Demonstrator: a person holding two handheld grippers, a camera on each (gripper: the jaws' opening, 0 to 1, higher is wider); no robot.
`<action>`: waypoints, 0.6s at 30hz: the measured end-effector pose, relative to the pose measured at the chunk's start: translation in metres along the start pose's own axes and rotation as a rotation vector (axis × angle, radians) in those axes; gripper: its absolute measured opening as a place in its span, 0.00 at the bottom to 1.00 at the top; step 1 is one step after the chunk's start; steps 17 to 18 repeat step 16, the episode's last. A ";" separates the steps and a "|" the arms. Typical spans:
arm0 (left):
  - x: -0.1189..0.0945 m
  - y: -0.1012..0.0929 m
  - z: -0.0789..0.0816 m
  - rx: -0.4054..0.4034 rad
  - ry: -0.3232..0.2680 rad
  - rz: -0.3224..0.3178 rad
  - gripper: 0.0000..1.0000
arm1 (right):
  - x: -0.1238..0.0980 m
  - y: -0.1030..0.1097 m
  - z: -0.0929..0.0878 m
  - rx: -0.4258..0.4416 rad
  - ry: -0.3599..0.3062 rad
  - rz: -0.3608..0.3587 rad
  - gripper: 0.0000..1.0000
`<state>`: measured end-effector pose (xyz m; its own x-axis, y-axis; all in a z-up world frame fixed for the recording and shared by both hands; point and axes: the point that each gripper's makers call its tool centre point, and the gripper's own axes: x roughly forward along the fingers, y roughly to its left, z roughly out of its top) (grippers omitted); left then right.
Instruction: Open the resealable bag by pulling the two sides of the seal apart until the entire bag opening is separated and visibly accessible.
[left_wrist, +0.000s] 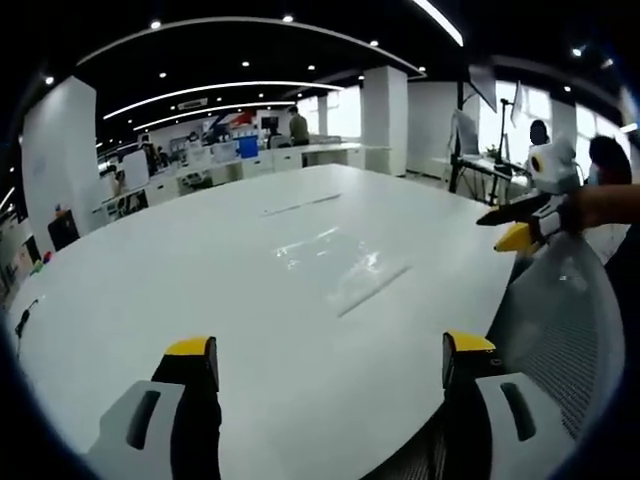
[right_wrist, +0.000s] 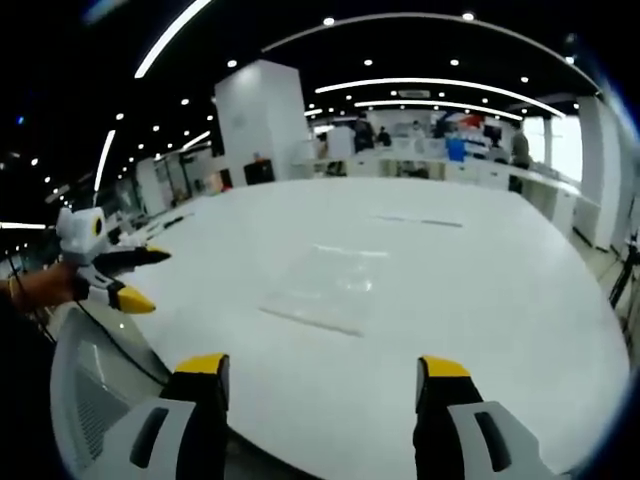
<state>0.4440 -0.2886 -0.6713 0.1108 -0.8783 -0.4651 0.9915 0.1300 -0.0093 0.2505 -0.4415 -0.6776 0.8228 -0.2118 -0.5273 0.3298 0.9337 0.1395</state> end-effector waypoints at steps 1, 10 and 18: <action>0.000 0.000 0.000 0.001 0.001 -0.001 0.90 | 0.000 0.000 0.000 0.000 0.000 0.000 0.75; 0.003 0.001 0.000 0.025 0.018 -0.007 0.90 | 0.002 -0.001 0.000 0.014 -0.002 0.004 0.75; 0.005 0.002 0.001 0.019 0.016 -0.009 0.89 | 0.004 -0.003 -0.002 0.014 0.008 0.006 0.74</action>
